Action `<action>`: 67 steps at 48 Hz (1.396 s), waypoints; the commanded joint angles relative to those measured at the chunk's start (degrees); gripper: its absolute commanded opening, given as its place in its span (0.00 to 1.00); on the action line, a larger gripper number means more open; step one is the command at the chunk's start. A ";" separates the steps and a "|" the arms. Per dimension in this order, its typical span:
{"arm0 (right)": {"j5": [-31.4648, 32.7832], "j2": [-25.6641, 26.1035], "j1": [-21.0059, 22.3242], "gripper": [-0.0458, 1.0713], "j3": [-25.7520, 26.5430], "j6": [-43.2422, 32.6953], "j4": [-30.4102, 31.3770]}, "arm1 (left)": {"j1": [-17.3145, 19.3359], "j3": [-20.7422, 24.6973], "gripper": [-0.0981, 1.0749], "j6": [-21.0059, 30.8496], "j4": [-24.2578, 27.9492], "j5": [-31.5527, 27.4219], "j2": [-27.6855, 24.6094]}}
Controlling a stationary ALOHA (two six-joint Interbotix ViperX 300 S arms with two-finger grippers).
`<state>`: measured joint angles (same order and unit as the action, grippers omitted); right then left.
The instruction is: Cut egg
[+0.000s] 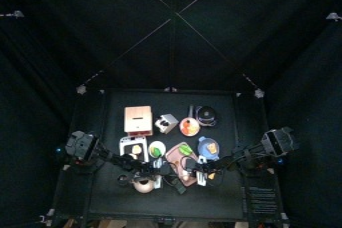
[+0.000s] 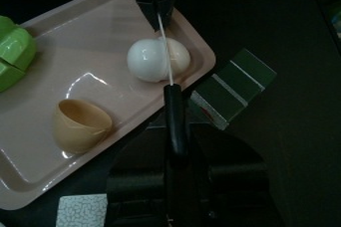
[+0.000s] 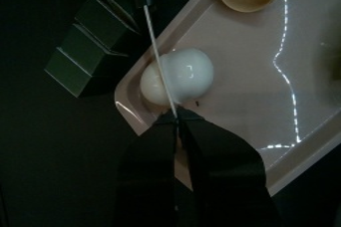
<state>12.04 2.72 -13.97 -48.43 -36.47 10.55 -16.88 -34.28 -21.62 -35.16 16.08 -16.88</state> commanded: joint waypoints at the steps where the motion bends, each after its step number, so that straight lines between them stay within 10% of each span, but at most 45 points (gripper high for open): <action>1: 0.26 -1.14 1.58 0.38 -0.53 0.00 -0.09 | 0.09 -0.18 0.40 -0.09 -0.09 -0.70 -0.09; 67: -0.70 -3.87 1.67 0.38 -0.26 -0.09 -0.18 | 0.09 -0.18 0.40 0.00 -0.35 -1.93 -1.32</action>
<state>10.99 -1.23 -13.54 -48.34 -36.47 10.63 -16.52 -33.84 -21.45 -35.51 15.56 -18.11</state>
